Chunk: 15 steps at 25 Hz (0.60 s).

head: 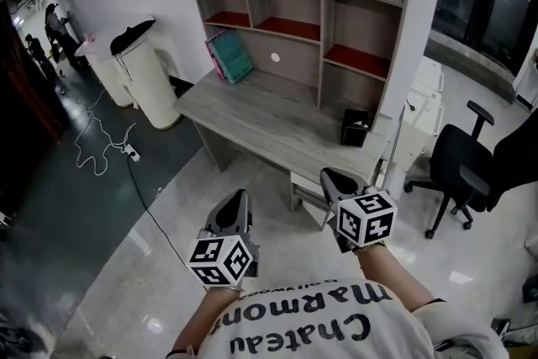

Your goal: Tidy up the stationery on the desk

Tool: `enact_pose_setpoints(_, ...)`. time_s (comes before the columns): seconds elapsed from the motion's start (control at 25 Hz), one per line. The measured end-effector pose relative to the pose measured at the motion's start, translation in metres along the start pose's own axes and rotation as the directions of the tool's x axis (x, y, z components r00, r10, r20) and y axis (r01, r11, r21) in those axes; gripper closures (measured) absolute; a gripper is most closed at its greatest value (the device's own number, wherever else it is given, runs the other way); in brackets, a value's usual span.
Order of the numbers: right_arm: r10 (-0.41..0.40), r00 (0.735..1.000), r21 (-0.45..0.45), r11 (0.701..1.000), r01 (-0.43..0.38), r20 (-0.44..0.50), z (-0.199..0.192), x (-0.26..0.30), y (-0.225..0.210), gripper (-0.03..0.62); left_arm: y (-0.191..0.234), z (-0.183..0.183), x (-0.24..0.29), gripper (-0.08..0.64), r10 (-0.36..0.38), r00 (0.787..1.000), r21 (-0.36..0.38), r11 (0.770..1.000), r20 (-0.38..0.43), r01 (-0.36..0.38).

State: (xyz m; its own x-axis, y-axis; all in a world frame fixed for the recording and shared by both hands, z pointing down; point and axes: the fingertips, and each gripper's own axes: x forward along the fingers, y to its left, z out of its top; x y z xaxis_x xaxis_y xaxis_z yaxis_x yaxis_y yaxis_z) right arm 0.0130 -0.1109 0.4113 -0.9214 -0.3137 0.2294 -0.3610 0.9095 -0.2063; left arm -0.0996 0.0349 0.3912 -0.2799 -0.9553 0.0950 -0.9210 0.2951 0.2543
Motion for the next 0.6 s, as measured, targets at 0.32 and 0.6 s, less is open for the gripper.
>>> enact_pose_setpoints(0.32, -0.001, 1.0, 0.034, 0.999, 0.001, -0.011, -0.014, -0.007, -0.013, 0.583, -0.011, -0.011, 0.005, 0.545, -0.012, 1.0, 0.003, 1.0, -0.013, 0.012)
enact_pose_setpoints(0.6, 0.016, 0.999, 0.057, 0.998, -0.013, -0.046, -0.029, -0.007, -0.011, 0.583, -0.008, -0.023, 0.003, 0.545, 0.008, 0.999, -0.031, 0.999, -0.044, -0.009)
